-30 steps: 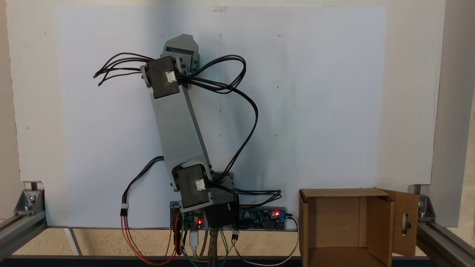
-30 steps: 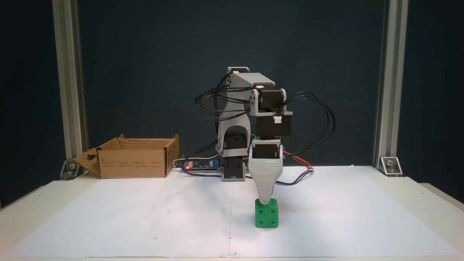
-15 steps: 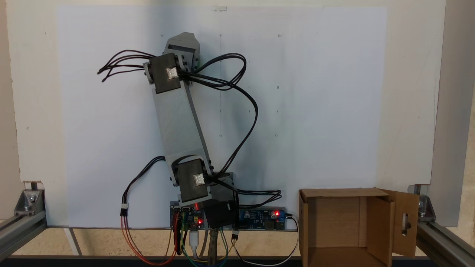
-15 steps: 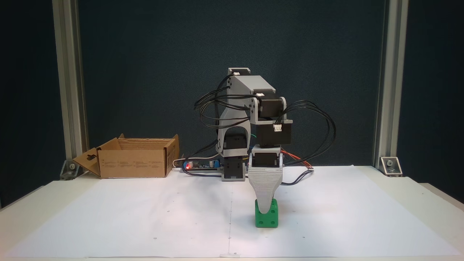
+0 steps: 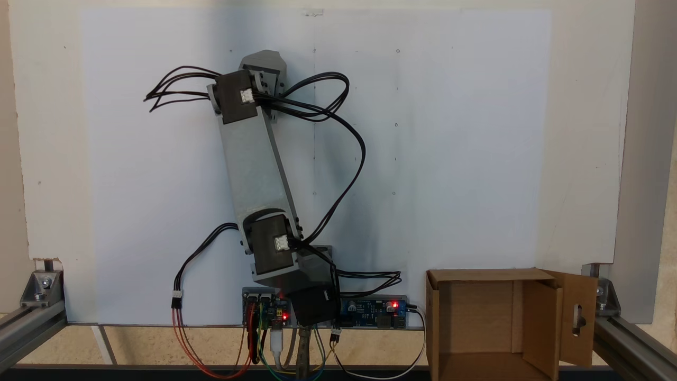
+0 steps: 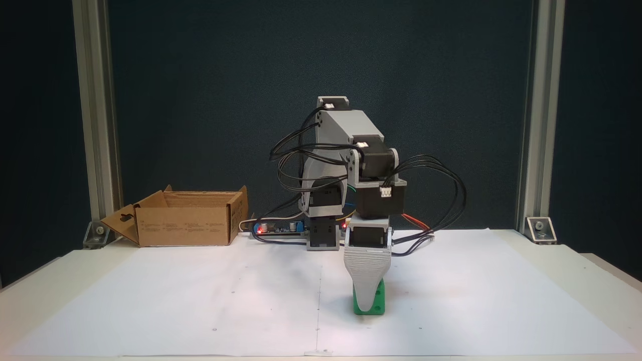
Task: Grasp a green dice and put it in the bin.
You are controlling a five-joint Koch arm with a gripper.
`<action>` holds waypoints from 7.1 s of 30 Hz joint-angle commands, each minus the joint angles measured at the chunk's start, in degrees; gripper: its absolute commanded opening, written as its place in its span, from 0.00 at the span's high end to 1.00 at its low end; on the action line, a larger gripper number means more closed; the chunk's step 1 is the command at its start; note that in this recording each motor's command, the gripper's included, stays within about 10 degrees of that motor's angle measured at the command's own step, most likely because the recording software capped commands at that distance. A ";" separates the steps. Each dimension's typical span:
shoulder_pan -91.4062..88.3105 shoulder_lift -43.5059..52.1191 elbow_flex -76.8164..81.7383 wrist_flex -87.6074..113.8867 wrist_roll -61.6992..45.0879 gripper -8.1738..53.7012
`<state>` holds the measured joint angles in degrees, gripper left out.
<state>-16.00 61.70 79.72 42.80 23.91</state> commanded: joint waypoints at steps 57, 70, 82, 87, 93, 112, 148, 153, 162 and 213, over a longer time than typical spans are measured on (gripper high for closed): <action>4.92 30.67 -1.14 14.15 3.43 0.67; 21.27 42.01 -1.14 21.36 -4.57 0.67; 71.79 36.04 -12.92 18.11 -32.85 0.67; 93.41 30.50 -15.29 14.68 -43.86 0.67; 116.02 22.32 -15.29 10.20 -50.27 0.67; 123.57 7.56 -15.21 7.12 -56.78 0.33; 30.41 70.58 28.48 -31.45 -23.64 0.14; 27.51 73.74 35.33 -43.75 -23.73 0.14; 23.20 74.18 38.76 -64.84 -23.73 0.14; 18.63 73.92 99.58 -138.69 -29.09 0.14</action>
<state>2.90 129.38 176.31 -93.25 -2.55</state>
